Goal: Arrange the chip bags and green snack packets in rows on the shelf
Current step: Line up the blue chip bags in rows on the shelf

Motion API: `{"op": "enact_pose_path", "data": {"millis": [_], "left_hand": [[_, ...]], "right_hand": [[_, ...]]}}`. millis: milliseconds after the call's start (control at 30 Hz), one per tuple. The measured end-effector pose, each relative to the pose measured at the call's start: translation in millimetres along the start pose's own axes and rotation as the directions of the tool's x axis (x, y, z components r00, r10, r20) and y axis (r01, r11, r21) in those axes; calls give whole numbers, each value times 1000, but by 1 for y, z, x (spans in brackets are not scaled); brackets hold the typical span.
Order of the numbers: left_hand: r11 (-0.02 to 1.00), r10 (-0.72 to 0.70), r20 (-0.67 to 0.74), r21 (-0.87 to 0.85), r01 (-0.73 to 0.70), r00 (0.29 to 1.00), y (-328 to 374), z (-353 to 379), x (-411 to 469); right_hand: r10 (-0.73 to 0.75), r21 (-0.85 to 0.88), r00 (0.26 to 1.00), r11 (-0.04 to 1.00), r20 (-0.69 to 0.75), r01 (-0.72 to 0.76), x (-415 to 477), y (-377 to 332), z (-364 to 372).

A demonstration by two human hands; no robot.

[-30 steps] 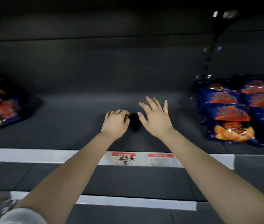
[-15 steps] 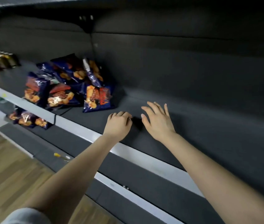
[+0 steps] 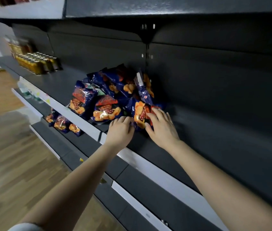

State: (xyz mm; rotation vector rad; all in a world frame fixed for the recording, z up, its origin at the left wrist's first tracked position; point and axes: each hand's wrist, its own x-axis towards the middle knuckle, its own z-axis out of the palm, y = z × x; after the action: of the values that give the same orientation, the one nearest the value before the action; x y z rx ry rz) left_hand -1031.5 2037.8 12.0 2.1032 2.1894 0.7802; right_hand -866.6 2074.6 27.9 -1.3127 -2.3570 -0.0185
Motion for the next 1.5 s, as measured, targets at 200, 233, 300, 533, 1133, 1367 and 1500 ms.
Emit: {"op": "enact_pose_path", "data": {"millis": [200,233,300,533,1133,1367,1500], "left_hand": [[1000,29,20,-12,-29,999,-30,-1,22],[999,38,17,-9,-38,999,-33,-1,26],[999,52,-1,-8,-52,999,-38,0,36],[996,80,-41,-26,-81,996,-42,15,40],[997,67,30,-27,-66,997,-47,18,43],[998,59,22,-21,-59,998,-47,18,45],[998,60,23,-19,-60,998,-47,20,46]], "right_hand": [[108,-55,988,993,114,-103,32,-10,20],[144,-63,980,989,138,-137,35,-10,23],[195,-96,967,979,163,-181,41,-11,27],[330,-142,942,937,65,-318,64,-23,42],[348,-204,928,926,131,-318,62,-17,54],[301,-179,945,944,127,-277,53,-12,53],[292,-146,950,950,113,-274,47,-12,51]]}}
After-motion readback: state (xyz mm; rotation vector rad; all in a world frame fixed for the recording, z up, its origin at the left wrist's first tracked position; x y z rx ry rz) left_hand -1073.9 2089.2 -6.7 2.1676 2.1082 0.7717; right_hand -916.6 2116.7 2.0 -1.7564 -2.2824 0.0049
